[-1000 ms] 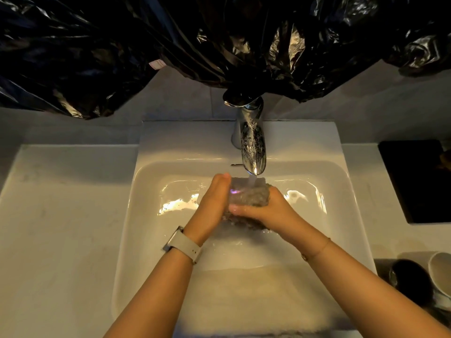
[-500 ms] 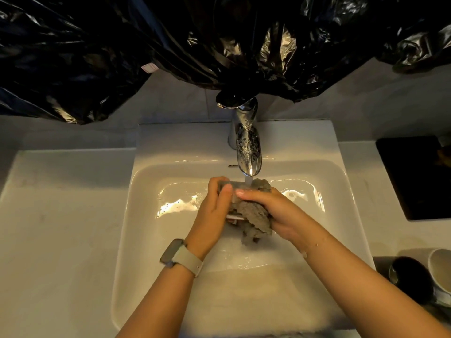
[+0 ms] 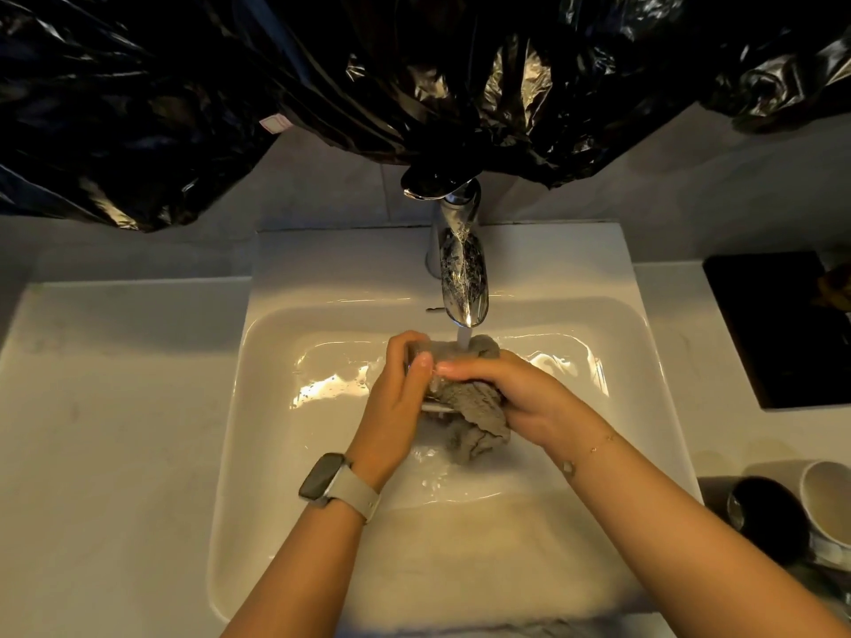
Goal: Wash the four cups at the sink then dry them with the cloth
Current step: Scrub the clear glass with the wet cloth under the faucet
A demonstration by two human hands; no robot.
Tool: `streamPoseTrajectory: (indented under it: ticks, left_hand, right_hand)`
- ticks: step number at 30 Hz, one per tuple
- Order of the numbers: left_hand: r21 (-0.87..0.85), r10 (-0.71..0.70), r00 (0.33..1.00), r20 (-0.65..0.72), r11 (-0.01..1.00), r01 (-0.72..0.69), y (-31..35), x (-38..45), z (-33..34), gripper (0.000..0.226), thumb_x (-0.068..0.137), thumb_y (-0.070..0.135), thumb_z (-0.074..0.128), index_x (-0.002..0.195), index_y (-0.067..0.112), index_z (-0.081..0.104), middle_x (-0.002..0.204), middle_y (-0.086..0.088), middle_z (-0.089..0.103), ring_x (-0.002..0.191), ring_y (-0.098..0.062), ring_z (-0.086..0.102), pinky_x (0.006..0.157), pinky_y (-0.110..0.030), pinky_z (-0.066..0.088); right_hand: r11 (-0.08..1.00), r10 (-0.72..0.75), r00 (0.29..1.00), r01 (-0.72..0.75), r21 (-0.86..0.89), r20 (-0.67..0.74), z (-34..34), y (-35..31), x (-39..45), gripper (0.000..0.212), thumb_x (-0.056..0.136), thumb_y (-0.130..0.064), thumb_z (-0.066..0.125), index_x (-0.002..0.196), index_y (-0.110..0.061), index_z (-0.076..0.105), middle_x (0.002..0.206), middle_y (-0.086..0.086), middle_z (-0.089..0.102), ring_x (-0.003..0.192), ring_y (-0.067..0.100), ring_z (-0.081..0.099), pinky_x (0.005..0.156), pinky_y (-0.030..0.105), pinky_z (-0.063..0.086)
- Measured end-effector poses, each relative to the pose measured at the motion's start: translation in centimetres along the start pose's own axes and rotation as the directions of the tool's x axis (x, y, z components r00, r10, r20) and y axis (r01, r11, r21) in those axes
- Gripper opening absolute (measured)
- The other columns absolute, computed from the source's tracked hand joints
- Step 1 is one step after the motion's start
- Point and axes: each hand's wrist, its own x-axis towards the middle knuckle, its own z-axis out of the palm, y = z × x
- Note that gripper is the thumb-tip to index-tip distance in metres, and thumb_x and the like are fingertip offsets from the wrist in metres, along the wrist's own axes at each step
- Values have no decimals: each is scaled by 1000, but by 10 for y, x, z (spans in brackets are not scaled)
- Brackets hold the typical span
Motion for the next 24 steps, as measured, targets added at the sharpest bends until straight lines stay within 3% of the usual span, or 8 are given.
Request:
streamPoseTrajectory:
  ticks: [3,5,9,13,16,19,22,24]
  left_hand:
    - [-274,-204,970,134,933,234,20,-1,-3,48,99,61,33,120,25,56,90,-5,62,63,-2,59,55,-17,46]
    - [-315,-337,912,234,861,399,28,2,-8,69,98,65,25,116,16,70,69,-5,59,52,-6,49,49,-19,39]
    - [-195,-274,961,31,941,275,26,5,0,55,103,55,32,111,10,63,84,-10,61,64,-15,57,51,-20,44]
    - [-134,-84,994,-75,988,74,20,-3,9,26,95,52,35,108,33,47,96,4,63,73,1,65,57,-15,48]
    - [-253,-252,965,70,931,262,24,-3,-1,56,93,62,30,118,19,55,85,-1,60,62,-6,57,55,-20,42]
    - [-195,-378,919,111,899,393,29,6,-2,69,99,63,23,117,8,62,72,-4,58,57,-9,53,53,-22,42]
    - [-56,-150,988,-32,987,148,26,5,2,34,103,52,31,114,26,51,98,-4,63,77,-9,63,60,-21,51]
    - [-2,-1,1000,15,1000,1,17,2,0,27,100,55,36,116,36,47,108,-2,63,93,-14,66,73,-28,56]
  right_hand:
    - [930,-233,972,220,-293,-8,2,5,-6,23,79,-1,73,100,-6,73,88,0,76,84,12,72,76,23,54]
    - [835,-330,943,312,-454,39,5,13,-7,27,78,1,75,103,-8,72,91,-5,76,89,8,71,80,22,52]
    - [893,-296,954,260,-366,-45,9,12,-4,22,82,-9,75,103,-9,73,86,1,76,82,14,72,73,24,55]
    - [992,-109,992,104,-64,-69,5,0,-3,29,79,-15,74,105,-2,71,95,15,74,87,27,72,75,33,58]
    - [944,-222,974,206,-257,-33,7,2,-8,21,82,-7,72,104,-8,72,91,8,76,85,21,72,74,26,57]
    - [880,-287,954,225,-418,-89,11,11,-9,18,80,-11,77,98,-11,74,86,18,74,77,33,71,69,39,58]
    - [980,-179,970,160,-119,-164,9,7,-6,28,80,-17,75,103,-2,71,96,23,72,83,33,70,76,43,58]
    - [992,-52,993,64,108,-109,8,2,-5,42,74,-20,75,111,-2,68,103,21,71,90,31,70,82,43,58]
